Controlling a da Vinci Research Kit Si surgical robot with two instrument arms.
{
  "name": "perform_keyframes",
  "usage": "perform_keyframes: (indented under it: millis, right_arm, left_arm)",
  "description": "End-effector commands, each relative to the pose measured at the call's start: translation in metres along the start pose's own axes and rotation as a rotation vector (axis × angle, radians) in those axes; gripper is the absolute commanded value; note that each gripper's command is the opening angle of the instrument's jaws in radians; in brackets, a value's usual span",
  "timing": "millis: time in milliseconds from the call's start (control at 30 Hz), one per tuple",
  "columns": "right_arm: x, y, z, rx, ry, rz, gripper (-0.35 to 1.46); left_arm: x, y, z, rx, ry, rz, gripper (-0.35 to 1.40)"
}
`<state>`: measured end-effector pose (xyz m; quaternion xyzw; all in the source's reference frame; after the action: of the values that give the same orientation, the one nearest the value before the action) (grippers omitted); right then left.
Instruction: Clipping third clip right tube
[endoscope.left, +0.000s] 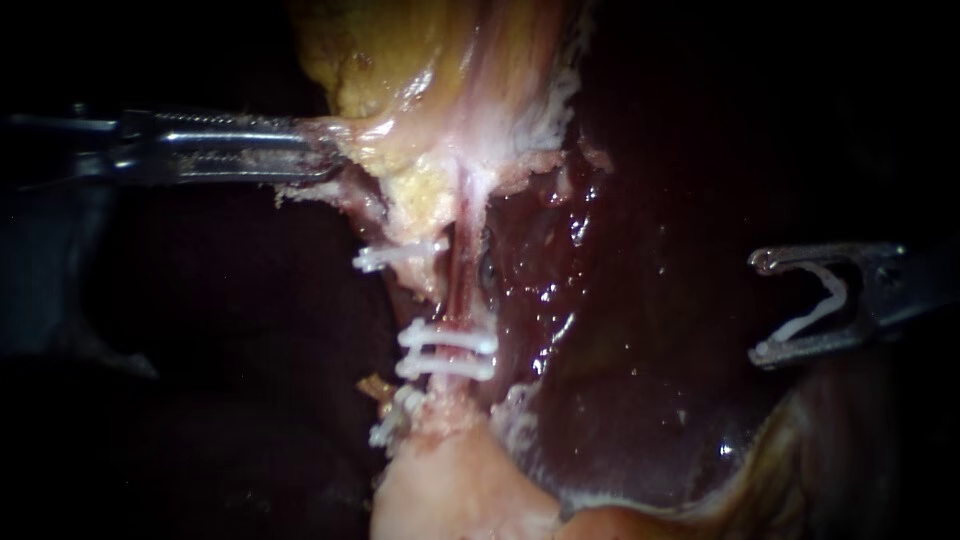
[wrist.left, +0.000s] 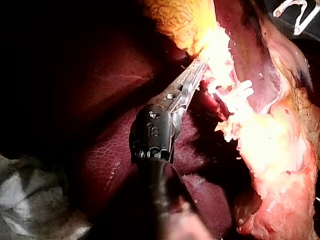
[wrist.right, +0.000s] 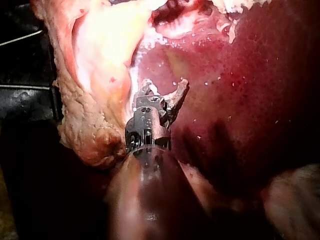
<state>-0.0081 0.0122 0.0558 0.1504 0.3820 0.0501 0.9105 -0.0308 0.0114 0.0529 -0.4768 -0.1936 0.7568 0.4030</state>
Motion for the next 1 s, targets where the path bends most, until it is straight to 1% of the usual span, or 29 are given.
perform_keyframes:
  millis: [33,133,200,267,400,500,600,700,800,867,900,1000]
  right_arm:
    - [0.0,0.0,0.0,0.0,0.0,0.0,0.5]
    - [-0.0001,0.0,0.0,0.0,0.0,0.0,0.5]
    - [-0.0001,0.0,0.0,0.0,0.0,0.0,0.5]
    - [-0.0001,0.0,0.0,0.0,0.0,0.0,0.5]
    - [-0.0001,0.0,0.0,0.0,0.0,0.0,0.5]
    - [-0.0002,0.0,-0.0001,0.0,0.0,0.0,0.5]
    - [-0.0002,0.0,-0.0001,0.001,0.0,0.0,0.5]
    - [0.0,0.0,-0.0002,0.002,-0.003,0.0,0.5]
    - [0.0006,-0.0001,-0.0004,-0.006,0.025,0.008,0.5]
    - [0.0015,-0.0002,-0.0005,-0.014,0.05,0.015,0.5]
    - [0.0019,-0.0003,-0.0004,-0.007,0.058,0.012,0.5]
    - [0.0034,-0.0005,0.0,0.048,0.093,0.042,0.5]
  left_arm:
    - [0.0001,0.0,-0.0002,-0.001,0.0,0.0,-0.35]
    - [0.0006,0.0001,-0.0011,-0.007,-0.002,-0.002,-0.35]
    - [0.0013,0.0001,-0.0022,-0.016,-0.006,-0.006,-0.35]
    - [0.0024,0.0,-0.004,-0.004,-0.007,-0.012,-0.35]
    - [0.0039,-0.0005,-0.0068,0.01,0.017,-0.023,-0.35]
    - [0.0046,-0.001,-0.0084,0.019,0.027,-0.028,-0.35]
    - [0.0048,-0.0012,-0.0089,0.025,0.028,-0.031,-0.35]
    - [0.0048,-0.0011,-0.0088,0.026,0.028,-0.031,-0.35]
    - [0.0048,-0.0011,-0.0088,0.026,0.028,-0.031,-0.35]
    - [0.0048,-0.0011,-0.0089,0.026,0.028,-0.031,-0.35]
    - [0.0048,-0.0011,-0.0089,0.026,0.028,-0.031,-0.35]
    - [0.0048,-0.0011,-0.0089,0.026,0.028,-0.031,-0.35]
